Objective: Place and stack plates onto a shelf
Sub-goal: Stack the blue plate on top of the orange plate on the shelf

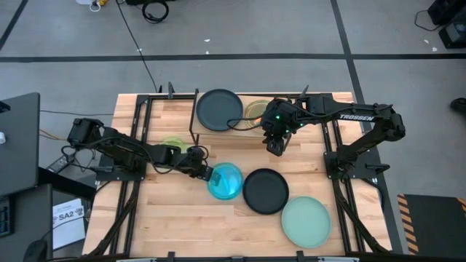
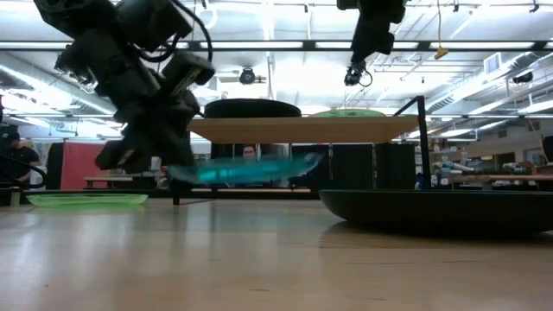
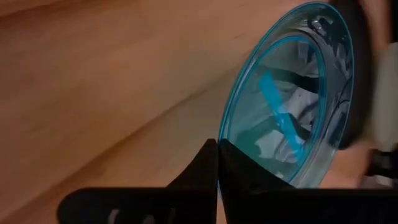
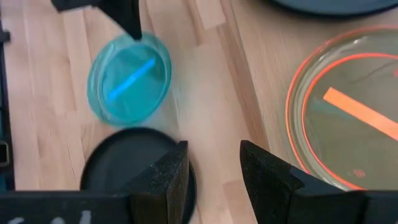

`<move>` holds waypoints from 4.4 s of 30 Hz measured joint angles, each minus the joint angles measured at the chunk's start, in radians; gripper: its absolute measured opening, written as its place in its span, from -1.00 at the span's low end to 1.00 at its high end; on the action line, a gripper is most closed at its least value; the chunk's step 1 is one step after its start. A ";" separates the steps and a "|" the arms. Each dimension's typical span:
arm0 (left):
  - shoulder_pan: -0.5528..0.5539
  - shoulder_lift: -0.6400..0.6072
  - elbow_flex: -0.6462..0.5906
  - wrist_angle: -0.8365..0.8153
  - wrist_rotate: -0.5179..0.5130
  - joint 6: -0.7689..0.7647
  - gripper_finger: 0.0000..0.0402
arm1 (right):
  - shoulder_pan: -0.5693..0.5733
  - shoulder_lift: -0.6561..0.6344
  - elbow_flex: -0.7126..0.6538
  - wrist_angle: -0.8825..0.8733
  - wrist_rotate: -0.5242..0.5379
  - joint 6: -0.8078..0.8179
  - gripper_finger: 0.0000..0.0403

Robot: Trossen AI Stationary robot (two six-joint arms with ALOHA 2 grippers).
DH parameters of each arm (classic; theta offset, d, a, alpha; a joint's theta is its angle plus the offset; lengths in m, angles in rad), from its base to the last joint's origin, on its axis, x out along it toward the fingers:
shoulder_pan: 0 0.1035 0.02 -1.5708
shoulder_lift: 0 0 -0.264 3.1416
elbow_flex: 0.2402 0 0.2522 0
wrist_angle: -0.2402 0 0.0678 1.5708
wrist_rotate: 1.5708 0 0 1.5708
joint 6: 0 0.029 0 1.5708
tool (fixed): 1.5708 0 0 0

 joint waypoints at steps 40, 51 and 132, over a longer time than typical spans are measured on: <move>0.140 -0.003 0.002 0.515 -0.274 0.217 -0.98 | 0.000 0.000 0.000 0.105 0.050 0.213 -0.25; 0.145 -0.003 0.002 0.571 -0.282 0.217 -0.98 | 0.000 0.005 0.000 0.104 0.064 0.213 -0.26; 0.143 -0.003 0.002 0.565 -0.243 0.237 -0.27 | -0.300 -0.028 0.000 0.036 -0.061 0.065 -0.96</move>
